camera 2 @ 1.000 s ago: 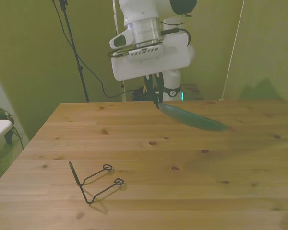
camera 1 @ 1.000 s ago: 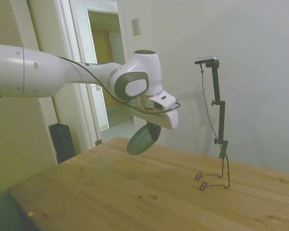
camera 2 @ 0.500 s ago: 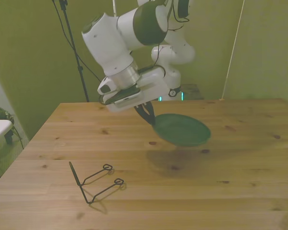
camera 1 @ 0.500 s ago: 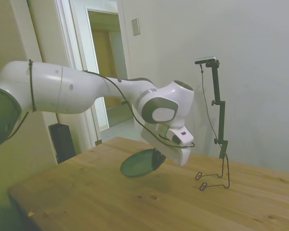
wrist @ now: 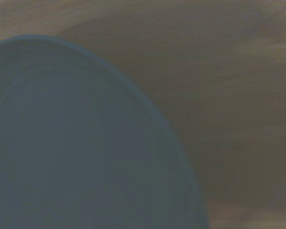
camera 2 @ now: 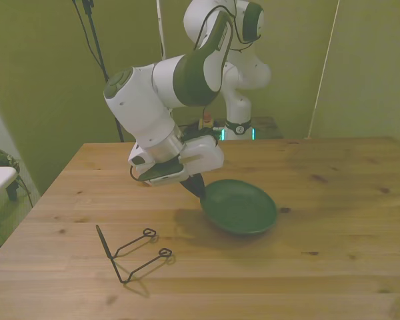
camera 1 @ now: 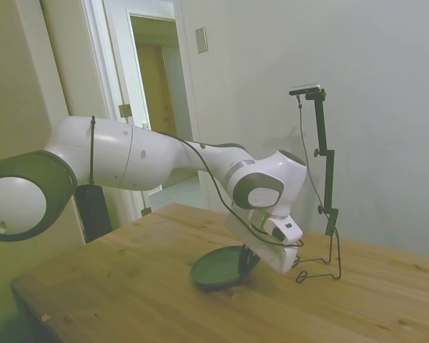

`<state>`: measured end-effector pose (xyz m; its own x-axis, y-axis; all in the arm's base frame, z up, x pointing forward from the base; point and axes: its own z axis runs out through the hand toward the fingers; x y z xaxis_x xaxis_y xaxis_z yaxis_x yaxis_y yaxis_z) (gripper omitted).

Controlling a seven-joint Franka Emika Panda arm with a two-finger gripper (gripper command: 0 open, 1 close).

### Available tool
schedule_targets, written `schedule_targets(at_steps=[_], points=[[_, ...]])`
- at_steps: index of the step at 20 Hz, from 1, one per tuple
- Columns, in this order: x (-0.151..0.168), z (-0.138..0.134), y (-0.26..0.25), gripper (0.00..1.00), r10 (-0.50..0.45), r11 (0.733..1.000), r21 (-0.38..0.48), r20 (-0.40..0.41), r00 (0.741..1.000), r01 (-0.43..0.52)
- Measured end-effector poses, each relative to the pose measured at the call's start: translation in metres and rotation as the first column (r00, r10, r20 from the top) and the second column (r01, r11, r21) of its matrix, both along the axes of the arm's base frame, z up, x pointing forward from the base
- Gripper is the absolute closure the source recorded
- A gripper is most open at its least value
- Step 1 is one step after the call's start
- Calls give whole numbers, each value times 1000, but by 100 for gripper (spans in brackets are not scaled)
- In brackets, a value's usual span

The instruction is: Unload the plate

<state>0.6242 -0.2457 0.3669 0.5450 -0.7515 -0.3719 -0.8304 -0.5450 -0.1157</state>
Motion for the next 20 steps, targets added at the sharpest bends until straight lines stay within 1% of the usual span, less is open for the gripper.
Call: schedule_targets(at_steps=[1, 15, 18, 20], points=[[1, -1, -1, 0, 3, 1000, -7, -2, 1000, -3], [5, 5, 3, 0, 33, 998, -59, -11, 999, -33], [5, 26, 6, 0, 39, 996, -76, 16, 999, -38], [4, 52, 12, 0, 49, 995, -93, 46, 998, -45]])
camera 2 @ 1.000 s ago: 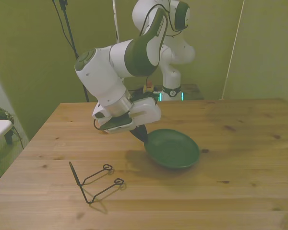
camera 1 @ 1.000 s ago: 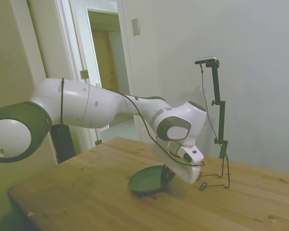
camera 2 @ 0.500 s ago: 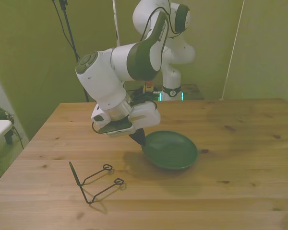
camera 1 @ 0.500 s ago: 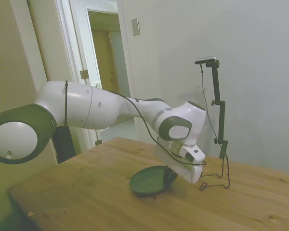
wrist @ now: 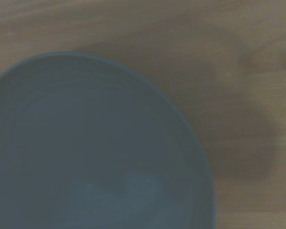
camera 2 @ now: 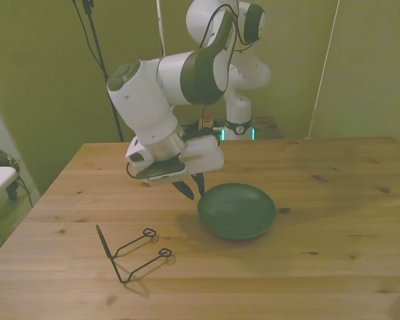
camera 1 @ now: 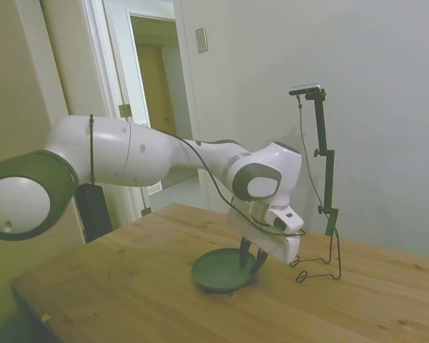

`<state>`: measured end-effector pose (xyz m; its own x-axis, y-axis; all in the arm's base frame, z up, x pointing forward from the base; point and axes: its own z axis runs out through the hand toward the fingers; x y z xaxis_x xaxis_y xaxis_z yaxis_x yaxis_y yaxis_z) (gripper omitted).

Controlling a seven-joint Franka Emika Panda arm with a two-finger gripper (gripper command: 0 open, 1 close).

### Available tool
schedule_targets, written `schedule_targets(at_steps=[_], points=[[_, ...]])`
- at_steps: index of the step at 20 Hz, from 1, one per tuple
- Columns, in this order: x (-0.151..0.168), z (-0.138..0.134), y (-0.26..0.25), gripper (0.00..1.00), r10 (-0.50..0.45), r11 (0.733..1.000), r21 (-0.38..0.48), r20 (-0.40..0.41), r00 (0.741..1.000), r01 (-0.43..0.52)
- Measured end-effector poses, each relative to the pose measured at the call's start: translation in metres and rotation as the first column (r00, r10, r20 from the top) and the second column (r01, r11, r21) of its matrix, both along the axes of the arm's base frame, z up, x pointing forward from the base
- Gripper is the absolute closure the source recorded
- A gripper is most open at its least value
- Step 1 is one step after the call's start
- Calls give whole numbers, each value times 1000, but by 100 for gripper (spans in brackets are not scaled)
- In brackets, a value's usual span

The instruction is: Unload the plate

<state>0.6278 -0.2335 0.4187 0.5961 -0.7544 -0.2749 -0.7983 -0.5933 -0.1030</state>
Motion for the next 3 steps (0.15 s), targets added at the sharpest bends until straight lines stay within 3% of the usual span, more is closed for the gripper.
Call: schedule_targets(at_steps=[3], points=[[-9, 44, 12, 0, 25, 999, -22, 30, 999, -25]])
